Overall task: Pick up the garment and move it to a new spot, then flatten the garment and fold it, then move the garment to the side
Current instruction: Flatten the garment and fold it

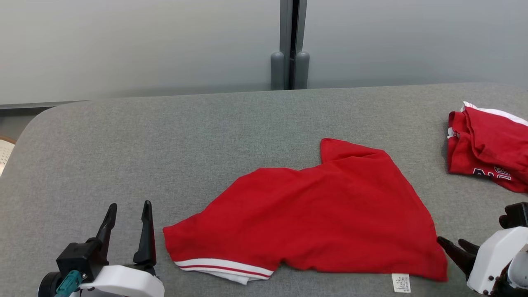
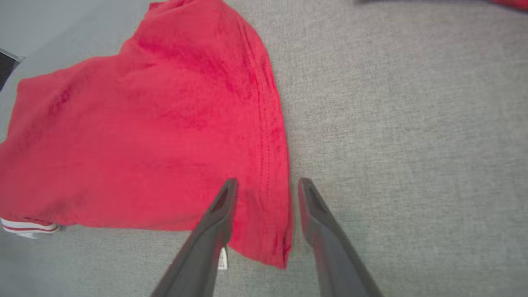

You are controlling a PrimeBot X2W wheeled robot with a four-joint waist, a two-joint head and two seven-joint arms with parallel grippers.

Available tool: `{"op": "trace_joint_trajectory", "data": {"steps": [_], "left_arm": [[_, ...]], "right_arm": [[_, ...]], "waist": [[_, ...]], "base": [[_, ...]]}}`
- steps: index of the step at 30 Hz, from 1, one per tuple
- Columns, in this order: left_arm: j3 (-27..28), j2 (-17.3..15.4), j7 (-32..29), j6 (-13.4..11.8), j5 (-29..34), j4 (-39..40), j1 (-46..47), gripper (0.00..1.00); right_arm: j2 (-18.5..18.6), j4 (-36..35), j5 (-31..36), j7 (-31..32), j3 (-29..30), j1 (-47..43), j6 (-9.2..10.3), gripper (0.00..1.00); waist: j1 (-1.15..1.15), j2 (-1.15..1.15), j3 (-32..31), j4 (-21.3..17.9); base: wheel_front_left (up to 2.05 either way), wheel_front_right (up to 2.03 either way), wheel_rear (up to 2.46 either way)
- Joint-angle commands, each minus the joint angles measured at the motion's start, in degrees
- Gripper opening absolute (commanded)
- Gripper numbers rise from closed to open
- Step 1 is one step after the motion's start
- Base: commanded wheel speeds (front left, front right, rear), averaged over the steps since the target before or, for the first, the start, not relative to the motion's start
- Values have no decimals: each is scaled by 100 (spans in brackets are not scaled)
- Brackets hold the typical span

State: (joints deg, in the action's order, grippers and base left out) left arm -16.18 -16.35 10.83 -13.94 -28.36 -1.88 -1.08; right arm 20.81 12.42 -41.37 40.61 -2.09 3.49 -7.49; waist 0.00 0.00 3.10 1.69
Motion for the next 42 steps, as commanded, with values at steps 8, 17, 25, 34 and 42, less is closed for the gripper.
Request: {"op": "trace_joint_trajectory", "data": {"steps": [8,17,25,34,42], "left_arm": [[8,-133,-113,-12,-74,26,-116,100],[-4,-236,-332,39,-233,79,-318,100],[-59,-237,-489,69,-313,47,-254,100],[-393,-284,-1297,565,-766,-641,-194,100],[-546,-300,-1776,1418,-1332,-1591,154,100]], "right_arm": [[-263,-223,666,-1484,171,110,0,100],[-705,-624,1049,-3592,-115,13,0,100],[-757,-227,1114,-4169,-506,175,0,100],[-600,-71,1064,-4230,-642,418,0,100],[-491,17,985,-4221,-762,600,0,100]], "waist": [[0,0,-248,34],[0,0,-300,-7],[0,0,-192,-36],[0,0,25,-192],[0,0,236,-423]], "base": [[0,0,0],[0,0,0],[0,0,0],[0,0,0],[0,0,0]]}}
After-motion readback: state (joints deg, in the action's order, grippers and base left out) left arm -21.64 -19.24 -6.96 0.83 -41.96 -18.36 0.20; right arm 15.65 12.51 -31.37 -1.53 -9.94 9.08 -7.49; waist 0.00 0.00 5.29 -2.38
